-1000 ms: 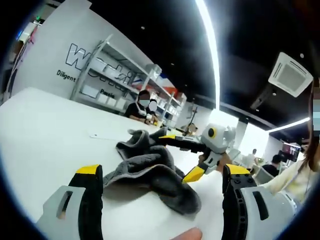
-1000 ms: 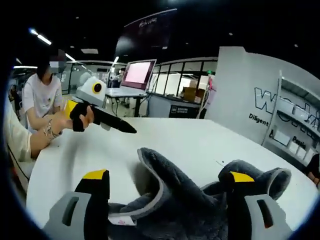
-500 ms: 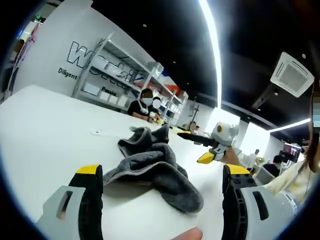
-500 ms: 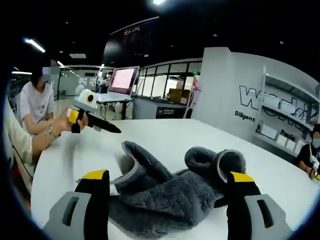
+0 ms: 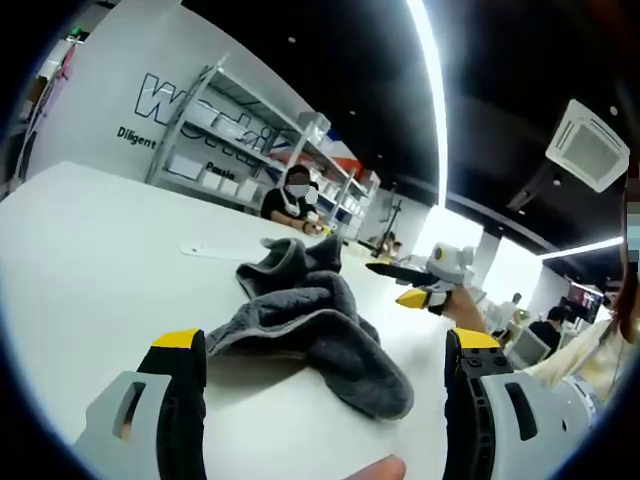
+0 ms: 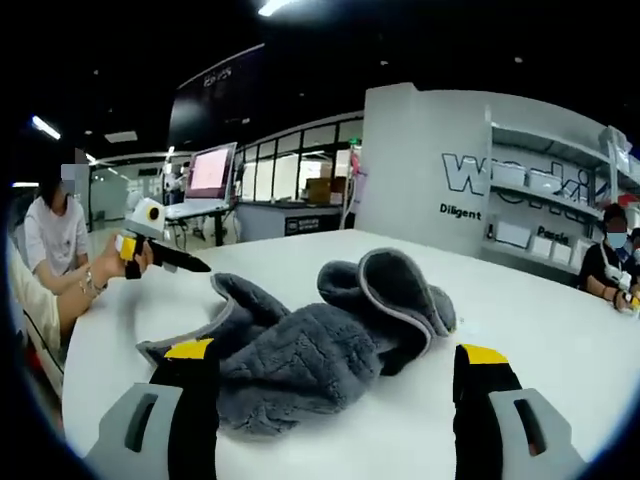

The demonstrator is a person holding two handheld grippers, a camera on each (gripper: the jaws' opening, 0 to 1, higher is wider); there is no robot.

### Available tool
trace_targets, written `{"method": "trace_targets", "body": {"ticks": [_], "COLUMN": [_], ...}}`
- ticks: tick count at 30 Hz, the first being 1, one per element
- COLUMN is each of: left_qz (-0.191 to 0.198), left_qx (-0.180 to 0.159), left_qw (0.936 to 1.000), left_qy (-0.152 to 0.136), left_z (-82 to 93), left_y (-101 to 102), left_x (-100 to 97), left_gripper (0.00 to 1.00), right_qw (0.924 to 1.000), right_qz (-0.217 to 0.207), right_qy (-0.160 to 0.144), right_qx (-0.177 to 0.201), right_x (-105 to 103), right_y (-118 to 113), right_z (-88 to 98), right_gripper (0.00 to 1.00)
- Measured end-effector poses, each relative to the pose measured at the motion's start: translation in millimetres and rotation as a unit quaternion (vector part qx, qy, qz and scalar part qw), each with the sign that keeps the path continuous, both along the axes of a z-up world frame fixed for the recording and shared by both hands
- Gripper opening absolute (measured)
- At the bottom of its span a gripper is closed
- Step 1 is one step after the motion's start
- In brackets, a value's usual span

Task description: Fold the towel on the table until its edges align and the towel forms a compact rectangular stack.

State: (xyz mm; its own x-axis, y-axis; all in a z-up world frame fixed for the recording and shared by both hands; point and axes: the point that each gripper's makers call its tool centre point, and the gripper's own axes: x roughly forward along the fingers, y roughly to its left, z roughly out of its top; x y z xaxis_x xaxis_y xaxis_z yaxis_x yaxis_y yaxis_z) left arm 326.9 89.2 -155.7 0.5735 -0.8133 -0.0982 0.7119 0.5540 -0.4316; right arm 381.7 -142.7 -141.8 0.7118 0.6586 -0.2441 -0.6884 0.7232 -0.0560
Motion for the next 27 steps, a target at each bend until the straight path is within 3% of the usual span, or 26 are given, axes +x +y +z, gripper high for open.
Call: {"method": "trace_targets", "body": {"ticks": [8, 11, 20, 24, 27], "left_qz": [-0.019, -0.026, -0.051, -0.039, -0.032], "left_qx": [0.008, 0.007, -0.034, 0.005, 0.014], "left_qw": [0.9997, 0.9996, 0.9981, 0.9991, 0.9991], "left_qy": [0.009, -0.008, -0.010, -0.013, -0.023], "left_z": [-7.3, -0.8, 11.8, 1.8, 2.7], "left_y": [-16.0, -19.3, -25.3, -24.0, -22.8], "left_x": [-5.9, -10.3, -15.8, -12.0, -12.0], "left_gripper": [0.96, 0.90, 0.80, 0.76, 0.75], "right_qw": [0.9999, 0.9998, 0.9998, 0.9998, 0.9999], "right_qz": [-0.010, -0.011, -0.008, -0.006, -0.004], "right_qy": [0.003, 0.005, 0.010, 0.010, 0.011], "right_qx": [0.011, 0.018, 0.015, 0.014, 0.011], "right_x": [3.3, 3.6, 2.6, 0.5, -2.8], "right_y": [-1.6, -1.2, 3.4, 5.8, 8.0], "right_z": [0.1, 2.4, 2.3, 2.6, 1.3], "right_gripper": [0.99, 0.98, 0.97, 0.97, 0.97]}}
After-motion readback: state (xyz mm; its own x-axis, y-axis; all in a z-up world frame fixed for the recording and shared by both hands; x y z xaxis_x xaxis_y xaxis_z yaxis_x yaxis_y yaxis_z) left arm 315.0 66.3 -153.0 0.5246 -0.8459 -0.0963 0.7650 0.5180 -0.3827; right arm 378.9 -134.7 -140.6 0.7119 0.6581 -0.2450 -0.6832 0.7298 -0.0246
